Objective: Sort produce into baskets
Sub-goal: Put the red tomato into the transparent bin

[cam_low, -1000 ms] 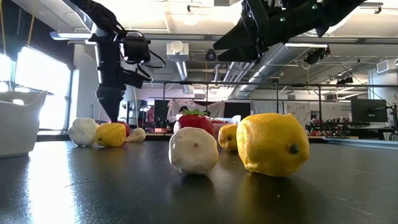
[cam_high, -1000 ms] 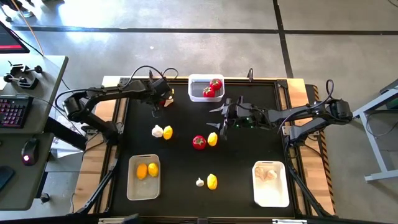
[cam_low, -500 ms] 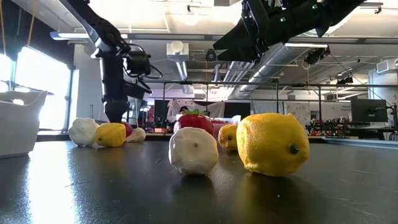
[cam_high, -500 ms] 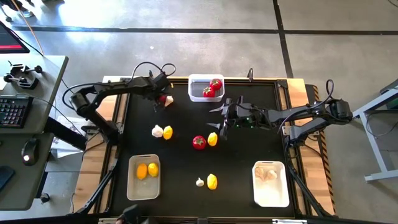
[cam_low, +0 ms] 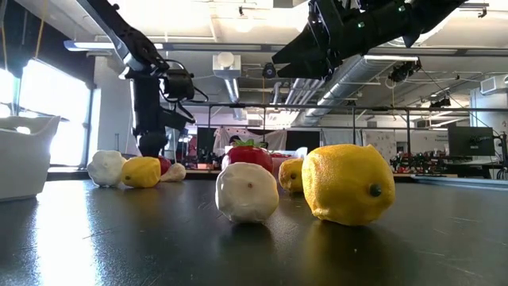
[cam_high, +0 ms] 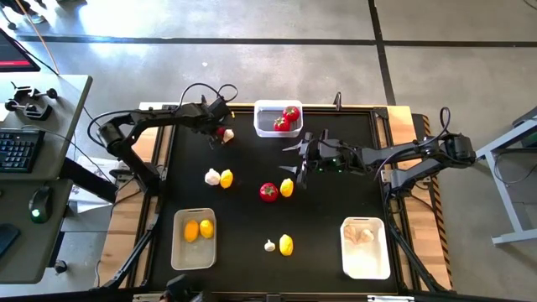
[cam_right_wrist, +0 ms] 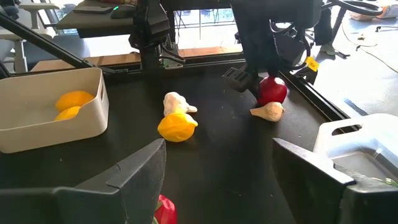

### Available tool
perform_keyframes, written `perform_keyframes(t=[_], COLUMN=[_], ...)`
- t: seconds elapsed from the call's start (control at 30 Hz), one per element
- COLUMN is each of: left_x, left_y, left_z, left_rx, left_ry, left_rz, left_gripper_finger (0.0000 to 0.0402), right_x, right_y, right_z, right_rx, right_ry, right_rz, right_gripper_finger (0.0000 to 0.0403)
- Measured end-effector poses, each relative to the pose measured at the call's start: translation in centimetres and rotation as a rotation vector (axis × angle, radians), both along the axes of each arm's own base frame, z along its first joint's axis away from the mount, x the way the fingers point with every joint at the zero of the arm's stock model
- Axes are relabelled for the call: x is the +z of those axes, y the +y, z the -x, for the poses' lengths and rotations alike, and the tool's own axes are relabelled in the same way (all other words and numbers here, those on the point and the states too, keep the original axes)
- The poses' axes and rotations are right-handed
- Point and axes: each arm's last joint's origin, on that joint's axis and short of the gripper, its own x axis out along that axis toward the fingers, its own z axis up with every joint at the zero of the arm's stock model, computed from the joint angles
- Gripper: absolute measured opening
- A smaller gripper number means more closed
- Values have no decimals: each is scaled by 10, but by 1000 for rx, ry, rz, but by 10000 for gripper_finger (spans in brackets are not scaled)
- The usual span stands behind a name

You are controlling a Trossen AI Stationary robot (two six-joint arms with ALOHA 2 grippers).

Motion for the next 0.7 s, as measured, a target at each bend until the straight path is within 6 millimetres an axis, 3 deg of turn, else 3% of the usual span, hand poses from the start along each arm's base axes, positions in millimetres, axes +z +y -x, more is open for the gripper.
perform_keyframes(t=[0.13,0.3,0.7], left_x=[1,8,47], left_y=[0,-5,-20], left_z=[0,5,19], left_rx=[1,-2,18], left_ry=[3,-4,-214], left_rz=[-3,8,82], left_gripper_finger=[213,203,200], right_x=[0,0,-2], right_y=[0,0,0], right_z=[0,0,1], right_rx=[0,0,2], right_ry=[0,0,17], right_rz=[-1,-2,4], right_gripper_finger=[279,279,279])
